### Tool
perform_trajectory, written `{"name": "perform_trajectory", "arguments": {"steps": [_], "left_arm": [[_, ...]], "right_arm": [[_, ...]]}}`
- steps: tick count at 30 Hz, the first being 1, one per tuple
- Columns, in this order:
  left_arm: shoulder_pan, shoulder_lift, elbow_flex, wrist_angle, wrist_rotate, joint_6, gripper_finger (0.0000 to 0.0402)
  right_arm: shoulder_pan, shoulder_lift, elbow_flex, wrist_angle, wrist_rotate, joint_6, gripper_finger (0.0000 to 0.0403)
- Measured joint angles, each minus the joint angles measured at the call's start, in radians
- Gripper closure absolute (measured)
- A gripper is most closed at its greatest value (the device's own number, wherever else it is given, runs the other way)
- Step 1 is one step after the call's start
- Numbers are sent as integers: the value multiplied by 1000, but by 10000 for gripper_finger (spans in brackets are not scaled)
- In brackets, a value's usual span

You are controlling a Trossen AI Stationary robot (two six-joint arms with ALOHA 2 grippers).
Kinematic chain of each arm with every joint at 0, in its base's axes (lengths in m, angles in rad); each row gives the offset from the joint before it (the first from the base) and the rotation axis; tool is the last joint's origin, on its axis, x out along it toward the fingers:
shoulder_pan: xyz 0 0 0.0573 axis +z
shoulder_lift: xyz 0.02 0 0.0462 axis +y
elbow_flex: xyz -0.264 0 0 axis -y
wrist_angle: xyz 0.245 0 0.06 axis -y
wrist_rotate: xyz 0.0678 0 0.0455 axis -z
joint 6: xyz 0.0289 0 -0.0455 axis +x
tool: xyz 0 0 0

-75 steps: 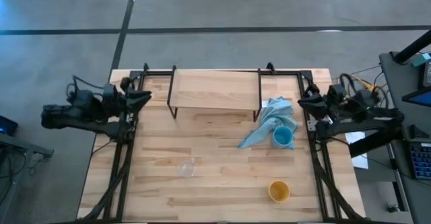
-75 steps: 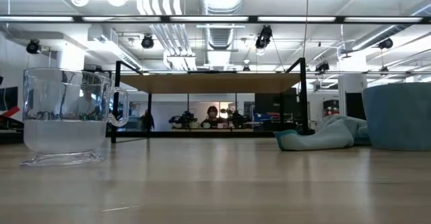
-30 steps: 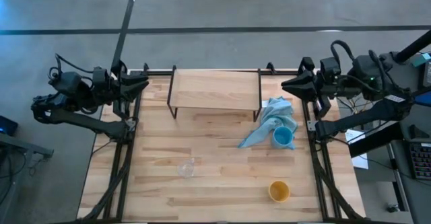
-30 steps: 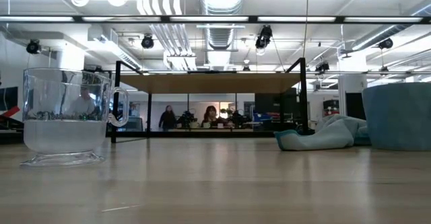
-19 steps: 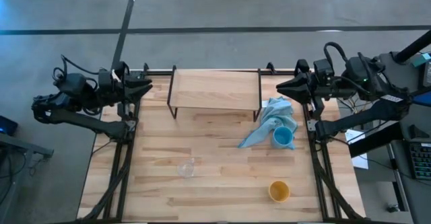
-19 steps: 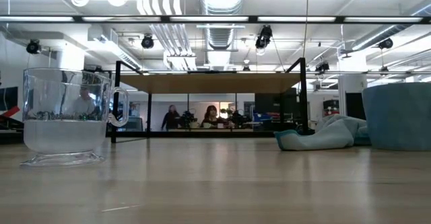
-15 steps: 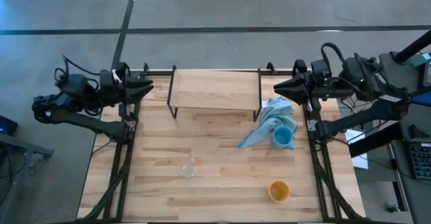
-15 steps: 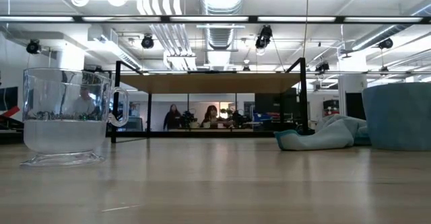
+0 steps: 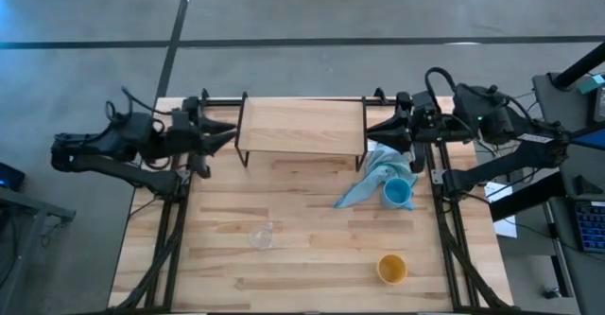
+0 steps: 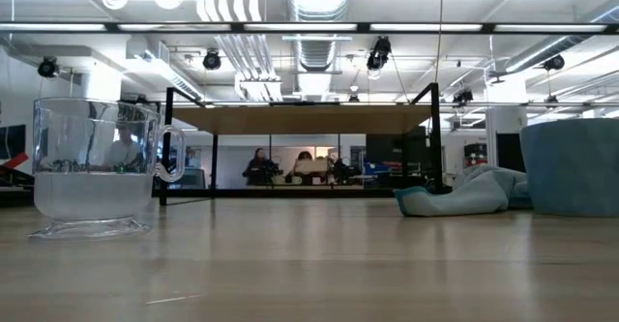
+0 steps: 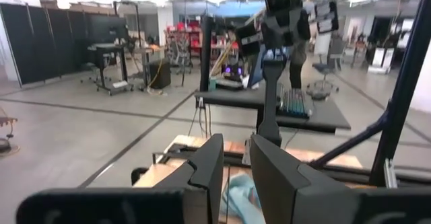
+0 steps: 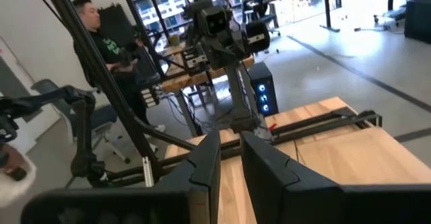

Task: Stack small to large cups/mugs on shelf
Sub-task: Put the transparent mug on the shelf

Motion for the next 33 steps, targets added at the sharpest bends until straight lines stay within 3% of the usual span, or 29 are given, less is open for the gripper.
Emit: {"name": "perform_trajectory", "arguments": {"steps": [22, 33], "left_arm": [[0, 0, 25, 2, -1, -6, 340], [0, -12, 20, -1, -2, -6, 340]], "right_arm": [[0, -7, 1, -18, 1, 17, 349], [2, -1, 0, 80, -10, -172, 349]]}}
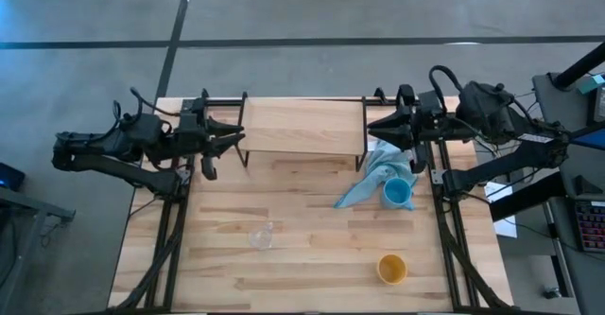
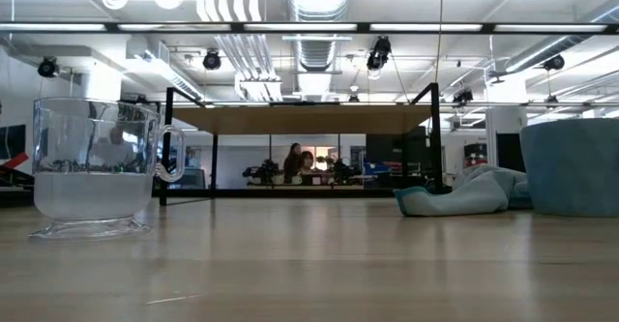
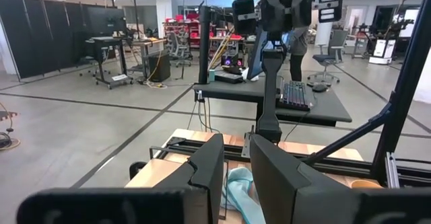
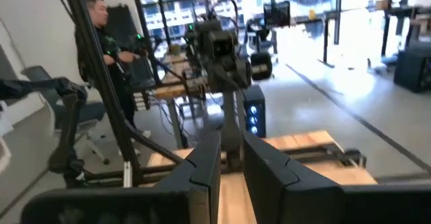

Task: Stack small to large cups/mugs on shelf
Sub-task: Put the transparent mug on the shelf

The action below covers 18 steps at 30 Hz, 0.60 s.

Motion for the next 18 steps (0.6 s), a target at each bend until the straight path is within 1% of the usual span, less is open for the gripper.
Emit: {"name": "perform_trajectory", "arguments": {"steps": [2, 8, 14, 18], "left_arm": [[0, -4, -3, -1, 0, 0, 340], [0, 0, -3, 0, 0, 0, 340], [0, 3, -3, 1, 0, 0, 340], [0, 9, -3, 1, 0, -1, 340]], "right_arm": [[0, 0, 0, 28, -16, 1, 349], [0, -3, 0, 34, -21, -15, 349], [0, 3, 0, 40, -21, 46, 349], [0, 8, 0, 39, -21, 33, 349]]}}
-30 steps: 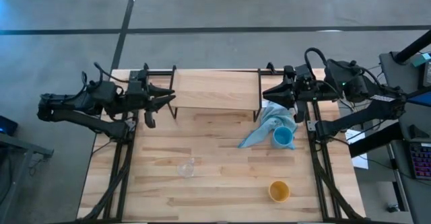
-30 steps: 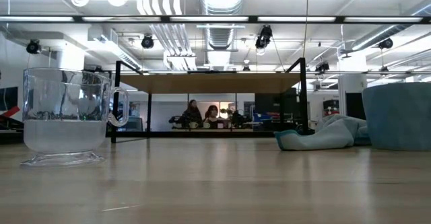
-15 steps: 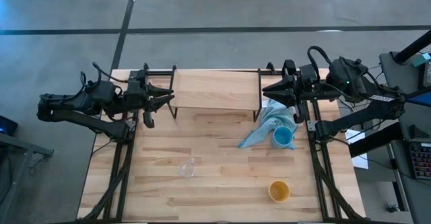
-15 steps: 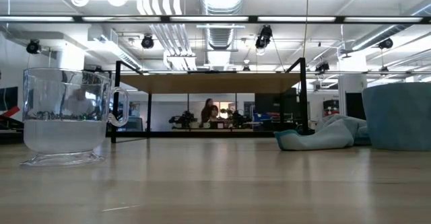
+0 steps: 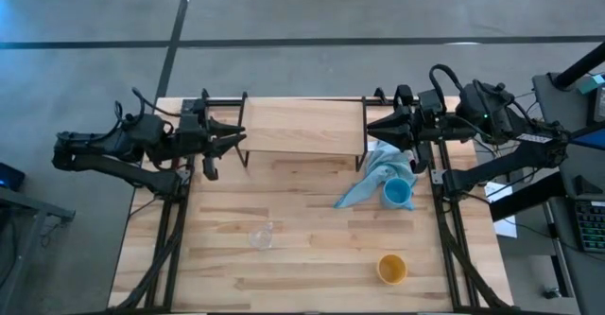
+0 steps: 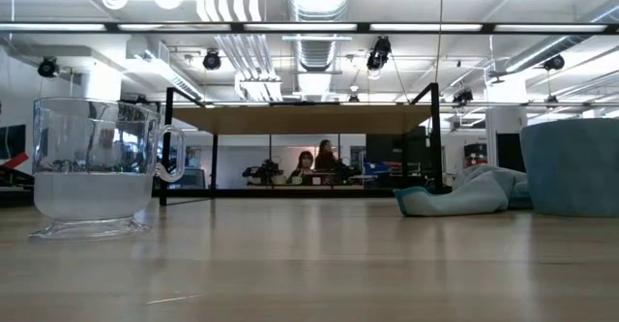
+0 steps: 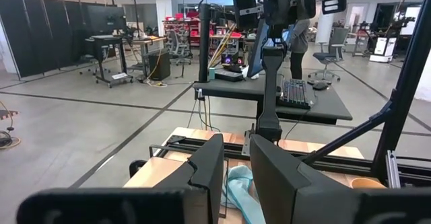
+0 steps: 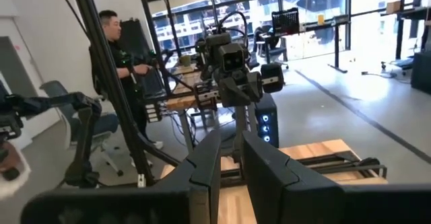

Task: Stack small to large cups/mugs on shelf
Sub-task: Put the transparent mug on the shelf

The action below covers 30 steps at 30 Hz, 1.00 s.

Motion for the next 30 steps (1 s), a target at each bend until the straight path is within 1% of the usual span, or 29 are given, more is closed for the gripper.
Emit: {"name": "perform_trajectory", "arguments": {"steps": [17, 20, 23, 28, 30], "left_arm": [[0, 18, 3, -1, 0, -2, 340], [0, 18, 5, 1, 0, -2, 340], [0, 14, 4, 5, 0, -3, 340], [0, 15, 4, 15, 0, -3, 340], [1, 14, 3, 23, 1, -3, 340]], "right_arm": [[0, -2, 0, -1, 8, 0, 348], [0, -2, 0, -6, 8, -29, 344], [0, -2, 0, -6, 8, -45, 318], [-3, -2, 0, -15, 8, -46, 252], [-2, -2, 0, -13, 8, -43, 233]]}}
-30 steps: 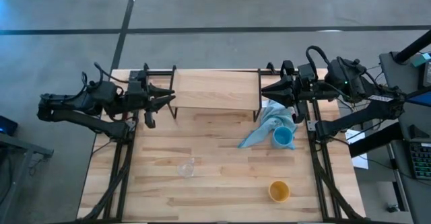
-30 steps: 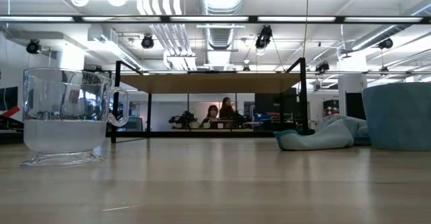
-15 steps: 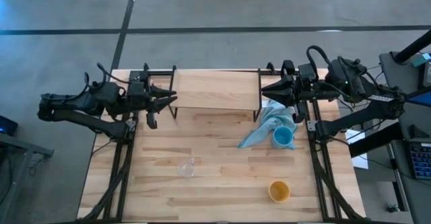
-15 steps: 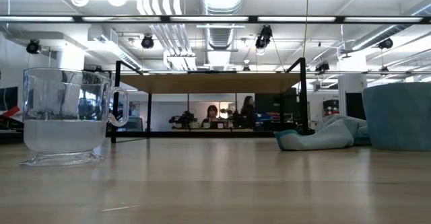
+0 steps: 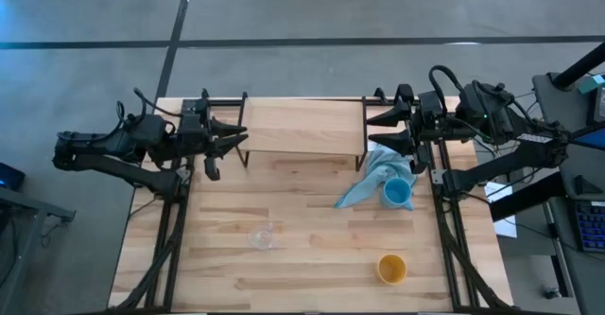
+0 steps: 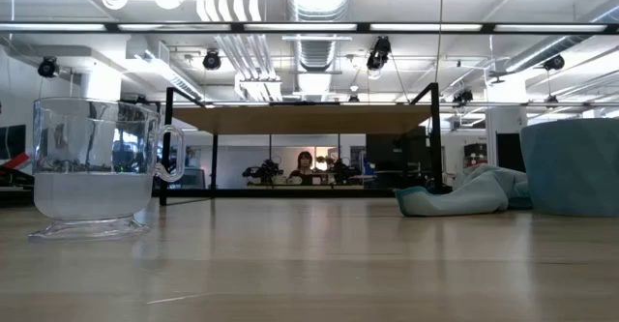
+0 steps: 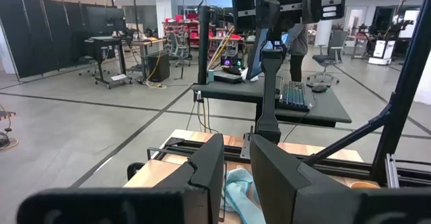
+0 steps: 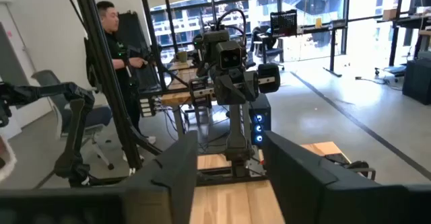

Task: Stack small to large cups/mugs on shelf
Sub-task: Put the transparent mug on the shelf

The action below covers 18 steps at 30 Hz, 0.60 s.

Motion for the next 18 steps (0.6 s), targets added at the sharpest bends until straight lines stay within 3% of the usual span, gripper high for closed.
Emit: {"name": "perform_trajectory", "arguments": {"steps": [5, 15, 18], "left_arm": [[0, 2, 1, 0, 16, 0, 340], [0, 7, -1, 24, 48, -1, 340], [-1, 14, -2, 37, 63, -107, 340]], "right_arm": [[0, 0, 0, 0, 0, 97, 214], [0, 1, 0, 12, 0, 102, 215], [0, 1, 0, 12, 0, 103, 216]]}}
